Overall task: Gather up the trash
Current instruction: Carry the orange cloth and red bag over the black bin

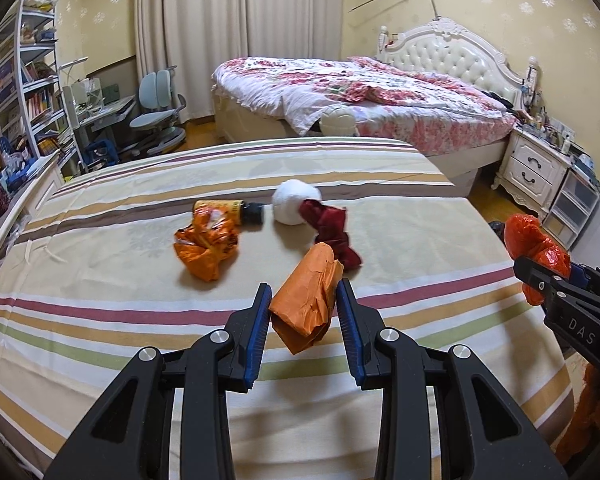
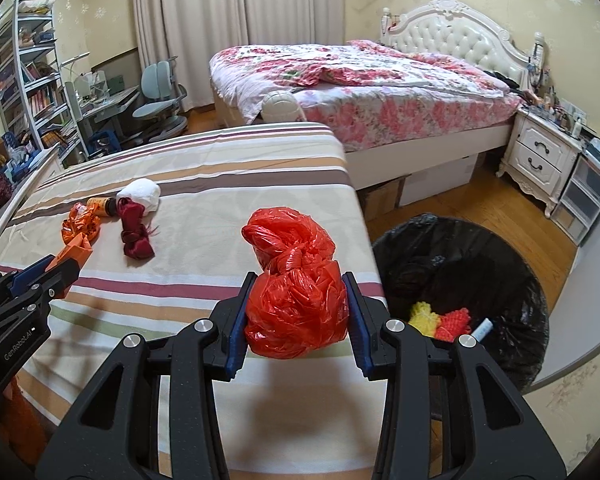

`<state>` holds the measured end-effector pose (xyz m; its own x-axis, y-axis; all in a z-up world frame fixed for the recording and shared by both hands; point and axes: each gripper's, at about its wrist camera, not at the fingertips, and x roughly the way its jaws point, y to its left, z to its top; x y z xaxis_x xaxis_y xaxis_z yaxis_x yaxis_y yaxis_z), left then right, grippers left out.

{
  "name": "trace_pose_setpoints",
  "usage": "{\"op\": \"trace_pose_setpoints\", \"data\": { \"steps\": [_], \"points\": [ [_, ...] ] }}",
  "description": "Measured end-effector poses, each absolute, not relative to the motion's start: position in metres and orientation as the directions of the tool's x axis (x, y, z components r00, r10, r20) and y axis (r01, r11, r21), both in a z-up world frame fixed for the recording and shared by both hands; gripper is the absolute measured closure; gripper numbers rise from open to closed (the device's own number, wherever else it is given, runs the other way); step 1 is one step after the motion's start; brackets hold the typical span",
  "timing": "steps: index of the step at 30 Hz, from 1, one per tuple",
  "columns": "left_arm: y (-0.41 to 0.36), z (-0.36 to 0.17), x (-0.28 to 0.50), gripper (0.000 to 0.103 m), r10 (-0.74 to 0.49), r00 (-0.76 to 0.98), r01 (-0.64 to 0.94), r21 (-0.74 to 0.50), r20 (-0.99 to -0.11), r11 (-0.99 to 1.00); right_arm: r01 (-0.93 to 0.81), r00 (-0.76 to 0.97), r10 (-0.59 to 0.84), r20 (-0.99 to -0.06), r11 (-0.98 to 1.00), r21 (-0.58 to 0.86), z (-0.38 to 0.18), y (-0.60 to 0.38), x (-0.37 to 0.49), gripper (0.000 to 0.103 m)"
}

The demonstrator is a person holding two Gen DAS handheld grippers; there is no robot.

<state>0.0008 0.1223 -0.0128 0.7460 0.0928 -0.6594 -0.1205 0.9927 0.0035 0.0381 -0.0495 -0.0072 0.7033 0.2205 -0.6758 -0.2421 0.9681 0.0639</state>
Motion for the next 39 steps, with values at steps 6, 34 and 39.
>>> {"op": "trace_pose_setpoints", "data": {
  "steps": [6, 34, 39],
  "points": [
    [0.095, -0.008, 0.005, 0.069, 0.054, 0.76, -0.064, 0.007, -0.648, 0.998, -0.184, 0.723, 0.179, -0.668, 0.981, 0.063, -0.007, -0.078, 0.035, 0.062],
    [-0.043, -0.002, 0.068, 0.069, -0.149, 0.773, 0.186, -0.003, -0.617, 0.983, 0.071, 0.753, -0.01, -0.658, 0.995, 0.066, -0.015, -0.186, 0.061, 0.062],
    [-0.06, -0.005, 0.081, 0.069, -0.156, 0.771, 0.209, 0.015, -0.618, 0.978, 0.101, 0.748, -0.032, -0.663, 0.993, 0.066, -0.021, -0.199, 0.067, 0.062]
  ]
}}
